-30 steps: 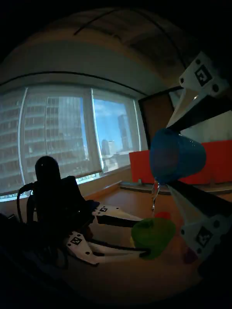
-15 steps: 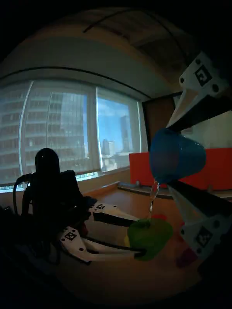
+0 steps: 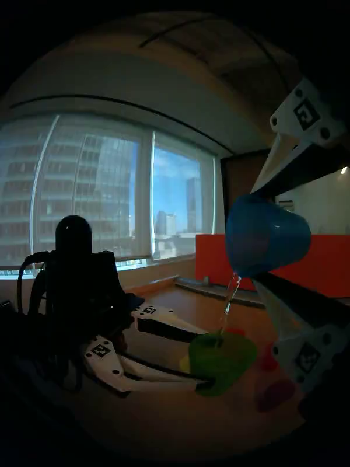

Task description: Pour water

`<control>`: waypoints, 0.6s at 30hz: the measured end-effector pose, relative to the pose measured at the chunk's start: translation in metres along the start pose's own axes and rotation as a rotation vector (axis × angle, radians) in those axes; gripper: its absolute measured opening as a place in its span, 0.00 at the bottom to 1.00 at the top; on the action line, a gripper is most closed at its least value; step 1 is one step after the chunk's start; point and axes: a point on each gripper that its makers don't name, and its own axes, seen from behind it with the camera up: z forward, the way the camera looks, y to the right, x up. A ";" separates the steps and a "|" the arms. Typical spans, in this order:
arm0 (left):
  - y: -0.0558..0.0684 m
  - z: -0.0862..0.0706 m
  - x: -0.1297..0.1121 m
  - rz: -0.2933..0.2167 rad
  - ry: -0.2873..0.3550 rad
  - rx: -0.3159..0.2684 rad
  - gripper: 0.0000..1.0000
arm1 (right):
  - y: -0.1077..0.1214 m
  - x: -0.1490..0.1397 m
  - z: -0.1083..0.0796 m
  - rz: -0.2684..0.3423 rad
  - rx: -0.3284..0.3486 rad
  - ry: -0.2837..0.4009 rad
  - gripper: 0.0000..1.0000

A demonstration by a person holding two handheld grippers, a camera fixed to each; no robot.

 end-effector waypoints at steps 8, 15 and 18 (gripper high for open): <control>0.000 0.000 0.001 0.001 0.001 0.000 0.84 | 0.003 0.001 0.001 -0.038 -0.004 0.002 0.89; -0.001 0.000 0.002 -0.004 0.008 0.002 0.84 | 0.005 0.004 0.002 -0.065 -0.008 0.007 0.89; -0.002 0.000 0.001 -0.006 0.010 0.004 0.84 | 0.006 0.005 0.002 -0.080 -0.011 0.009 0.89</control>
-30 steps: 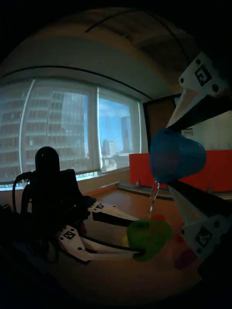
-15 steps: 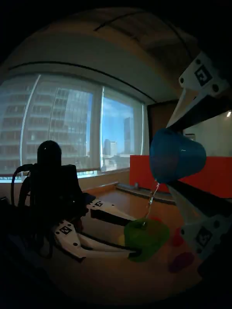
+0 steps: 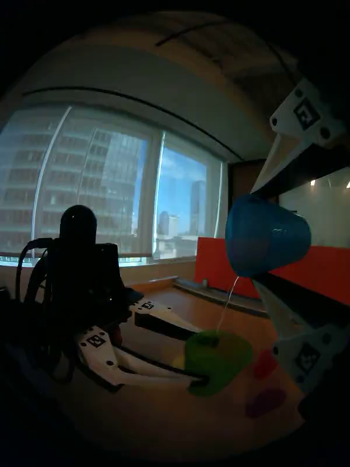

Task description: Pour water

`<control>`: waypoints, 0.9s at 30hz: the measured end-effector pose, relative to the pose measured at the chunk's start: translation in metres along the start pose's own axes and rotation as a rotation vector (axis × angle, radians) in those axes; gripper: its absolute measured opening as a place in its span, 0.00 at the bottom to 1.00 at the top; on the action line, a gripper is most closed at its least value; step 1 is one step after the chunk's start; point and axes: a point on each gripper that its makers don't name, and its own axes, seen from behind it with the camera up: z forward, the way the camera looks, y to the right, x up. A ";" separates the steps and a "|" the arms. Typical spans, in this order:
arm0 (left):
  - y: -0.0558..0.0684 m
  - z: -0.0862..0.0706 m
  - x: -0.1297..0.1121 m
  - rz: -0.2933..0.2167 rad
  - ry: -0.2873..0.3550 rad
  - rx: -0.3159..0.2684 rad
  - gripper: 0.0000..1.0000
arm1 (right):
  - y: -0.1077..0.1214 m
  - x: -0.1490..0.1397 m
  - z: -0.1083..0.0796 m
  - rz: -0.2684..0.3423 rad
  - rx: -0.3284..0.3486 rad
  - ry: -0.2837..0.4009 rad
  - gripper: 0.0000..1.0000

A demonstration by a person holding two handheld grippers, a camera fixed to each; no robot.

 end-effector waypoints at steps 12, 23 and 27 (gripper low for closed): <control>-0.001 -0.002 0.001 -0.003 0.002 0.005 0.84 | 0.002 0.002 0.001 -0.013 -0.009 0.000 0.89; 0.000 -0.003 0.002 -0.002 0.002 0.005 0.84 | -0.004 -0.001 -0.001 0.162 -0.008 -0.005 0.89; 0.000 -0.004 0.002 -0.001 0.000 0.005 0.84 | -0.009 -0.009 -0.002 0.296 -0.007 -0.017 0.89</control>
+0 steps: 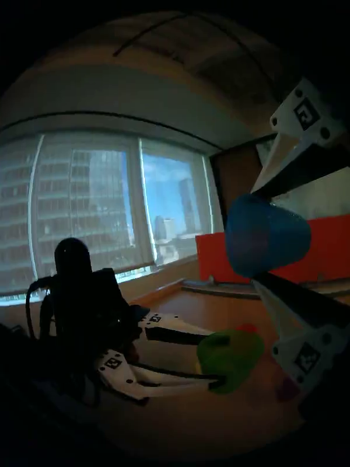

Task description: Pour water

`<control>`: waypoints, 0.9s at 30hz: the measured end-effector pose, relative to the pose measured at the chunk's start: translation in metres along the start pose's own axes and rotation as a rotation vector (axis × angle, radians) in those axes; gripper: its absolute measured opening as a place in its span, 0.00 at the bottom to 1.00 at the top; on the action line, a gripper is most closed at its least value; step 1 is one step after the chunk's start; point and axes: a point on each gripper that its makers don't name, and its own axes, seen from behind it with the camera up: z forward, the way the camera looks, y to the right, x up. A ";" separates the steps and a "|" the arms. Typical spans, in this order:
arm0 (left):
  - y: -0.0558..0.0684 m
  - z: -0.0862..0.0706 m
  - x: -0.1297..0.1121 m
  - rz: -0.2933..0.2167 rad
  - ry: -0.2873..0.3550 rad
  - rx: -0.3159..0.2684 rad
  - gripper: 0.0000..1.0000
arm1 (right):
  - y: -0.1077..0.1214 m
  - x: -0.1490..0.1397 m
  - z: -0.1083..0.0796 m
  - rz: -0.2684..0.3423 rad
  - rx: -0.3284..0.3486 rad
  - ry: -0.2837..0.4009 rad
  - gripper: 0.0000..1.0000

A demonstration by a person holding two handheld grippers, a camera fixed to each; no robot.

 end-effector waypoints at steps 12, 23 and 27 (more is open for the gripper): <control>-0.003 -0.004 0.000 0.000 -0.005 0.012 0.84 | -0.019 -0.027 -0.011 0.474 0.022 -0.035 0.90; -0.004 -0.007 0.000 0.007 -0.016 0.018 0.84 | -0.036 -0.037 -0.021 0.975 0.071 -0.043 0.89; -0.004 -0.009 -0.001 0.009 -0.022 0.023 0.84 | -0.045 -0.037 -0.025 1.099 0.109 -0.045 0.89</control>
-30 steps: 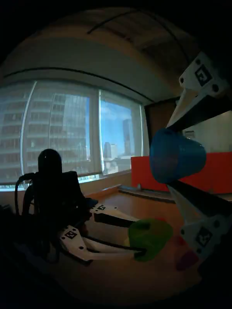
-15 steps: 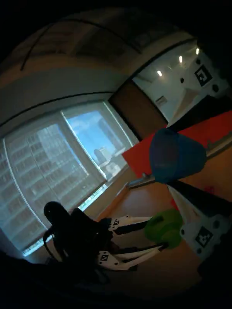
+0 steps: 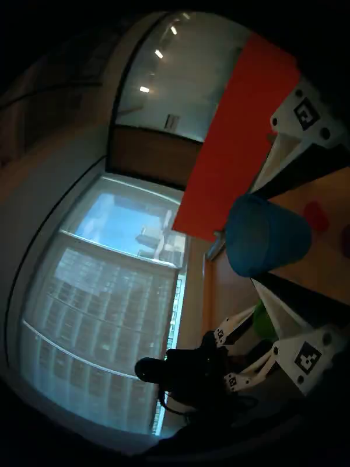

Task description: Pour water

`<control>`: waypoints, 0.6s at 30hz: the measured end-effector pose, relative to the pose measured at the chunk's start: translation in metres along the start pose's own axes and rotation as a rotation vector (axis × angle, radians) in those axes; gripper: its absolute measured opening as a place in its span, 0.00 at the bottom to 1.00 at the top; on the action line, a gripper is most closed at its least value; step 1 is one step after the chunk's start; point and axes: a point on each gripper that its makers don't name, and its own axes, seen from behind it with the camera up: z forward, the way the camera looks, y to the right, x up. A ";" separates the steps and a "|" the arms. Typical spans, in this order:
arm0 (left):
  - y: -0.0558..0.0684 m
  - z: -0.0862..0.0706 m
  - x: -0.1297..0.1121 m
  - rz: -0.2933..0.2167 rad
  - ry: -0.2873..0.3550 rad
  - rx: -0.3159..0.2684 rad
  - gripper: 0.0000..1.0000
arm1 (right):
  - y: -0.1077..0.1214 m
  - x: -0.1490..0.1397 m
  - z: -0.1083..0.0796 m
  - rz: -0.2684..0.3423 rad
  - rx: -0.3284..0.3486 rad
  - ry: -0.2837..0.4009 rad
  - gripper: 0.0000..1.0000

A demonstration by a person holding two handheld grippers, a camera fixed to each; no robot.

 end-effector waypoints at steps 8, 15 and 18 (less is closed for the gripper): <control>-0.002 -0.003 -0.010 -0.003 -0.031 0.006 0.84 | -0.009 -0.020 -0.003 0.099 0.031 -0.040 0.89; -0.004 -0.007 -0.025 0.009 -0.088 0.001 0.84 | -0.018 -0.039 -0.006 0.146 0.069 -0.080 0.89; -0.005 -0.009 -0.034 0.015 -0.119 -0.003 0.84 | -0.021 -0.049 -0.006 0.150 0.079 -0.102 0.90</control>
